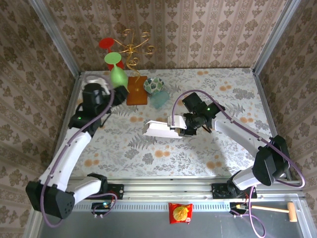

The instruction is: Fold the paper box

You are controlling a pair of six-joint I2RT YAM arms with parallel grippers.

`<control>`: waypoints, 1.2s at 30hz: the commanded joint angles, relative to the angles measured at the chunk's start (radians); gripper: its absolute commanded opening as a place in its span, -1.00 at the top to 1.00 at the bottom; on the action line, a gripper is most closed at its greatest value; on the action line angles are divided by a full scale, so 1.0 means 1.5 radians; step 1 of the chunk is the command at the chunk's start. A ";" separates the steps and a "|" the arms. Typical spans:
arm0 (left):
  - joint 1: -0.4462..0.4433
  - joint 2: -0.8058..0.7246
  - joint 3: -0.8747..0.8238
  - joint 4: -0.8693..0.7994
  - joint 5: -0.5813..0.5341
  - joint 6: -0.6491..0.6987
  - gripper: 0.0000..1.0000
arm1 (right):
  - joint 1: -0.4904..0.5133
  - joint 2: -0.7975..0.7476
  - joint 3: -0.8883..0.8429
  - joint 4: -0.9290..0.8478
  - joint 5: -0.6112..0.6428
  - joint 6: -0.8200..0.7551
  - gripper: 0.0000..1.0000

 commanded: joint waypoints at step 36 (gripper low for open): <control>-0.174 0.110 0.027 -0.231 0.105 0.375 0.12 | 0.009 0.085 0.033 -0.030 -0.020 0.031 0.48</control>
